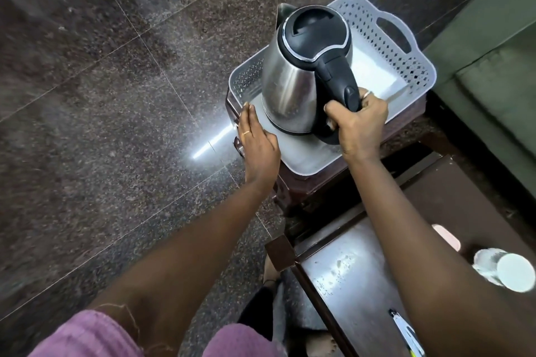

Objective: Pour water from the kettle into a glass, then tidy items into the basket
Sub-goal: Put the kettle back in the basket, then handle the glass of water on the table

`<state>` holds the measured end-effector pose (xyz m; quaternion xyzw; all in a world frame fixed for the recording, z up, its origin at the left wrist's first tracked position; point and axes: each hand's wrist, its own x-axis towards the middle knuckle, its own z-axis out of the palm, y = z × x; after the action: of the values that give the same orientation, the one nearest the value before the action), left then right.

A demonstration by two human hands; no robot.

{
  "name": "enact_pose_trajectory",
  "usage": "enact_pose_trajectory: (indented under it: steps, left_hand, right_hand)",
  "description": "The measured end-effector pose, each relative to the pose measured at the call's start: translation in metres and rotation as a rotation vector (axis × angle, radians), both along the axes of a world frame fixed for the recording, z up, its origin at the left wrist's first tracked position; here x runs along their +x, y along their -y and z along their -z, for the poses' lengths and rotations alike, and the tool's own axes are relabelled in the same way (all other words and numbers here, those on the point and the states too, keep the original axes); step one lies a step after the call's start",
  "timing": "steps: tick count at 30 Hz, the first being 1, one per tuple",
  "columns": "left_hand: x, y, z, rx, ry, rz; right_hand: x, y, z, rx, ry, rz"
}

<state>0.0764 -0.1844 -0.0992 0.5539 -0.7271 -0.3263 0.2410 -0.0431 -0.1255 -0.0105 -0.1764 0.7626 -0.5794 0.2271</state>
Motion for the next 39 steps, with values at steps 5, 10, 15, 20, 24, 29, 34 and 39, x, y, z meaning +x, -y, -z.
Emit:
enact_pose_trajectory:
  steps: [5,10,15,20,24,29,34,39]
  left_hand:
    - [-0.002,-0.005,-0.004,-0.021,0.04,-0.028]
    - [-0.002,-0.034,-0.003,-0.189,0.068,0.004]
    - [-0.009,-0.09,-0.006,-0.288,-0.083,0.228]
    - [-0.019,-0.167,-0.005,-0.308,-0.116,0.583]
    - [-0.029,-0.219,0.0,-0.14,-0.081,0.761]
    - [-0.032,-0.262,0.011,0.038,0.036,0.943]
    - [-0.033,-0.28,0.023,0.105,0.082,1.066]
    - [-0.044,-0.282,0.022,0.116,0.054,1.188]
  right_hand:
    - [-0.003,-0.005,-0.007,0.11,-0.047,-0.093]
    - [-0.008,-0.038,-0.008,0.237,-0.154,-0.24]
    - [-0.017,-0.111,0.002,0.423,-0.277,-0.109]
    - [-0.022,-0.215,0.025,0.814,-0.163,-0.029]
    - [-0.007,-0.282,0.047,1.092,-0.054,-0.157]
    - [0.016,-0.323,0.074,1.159,0.056,-0.219]
    - [0.025,-0.33,0.088,1.093,0.066,-0.146]
    - [0.029,-0.336,0.087,1.032,0.098,-0.086]
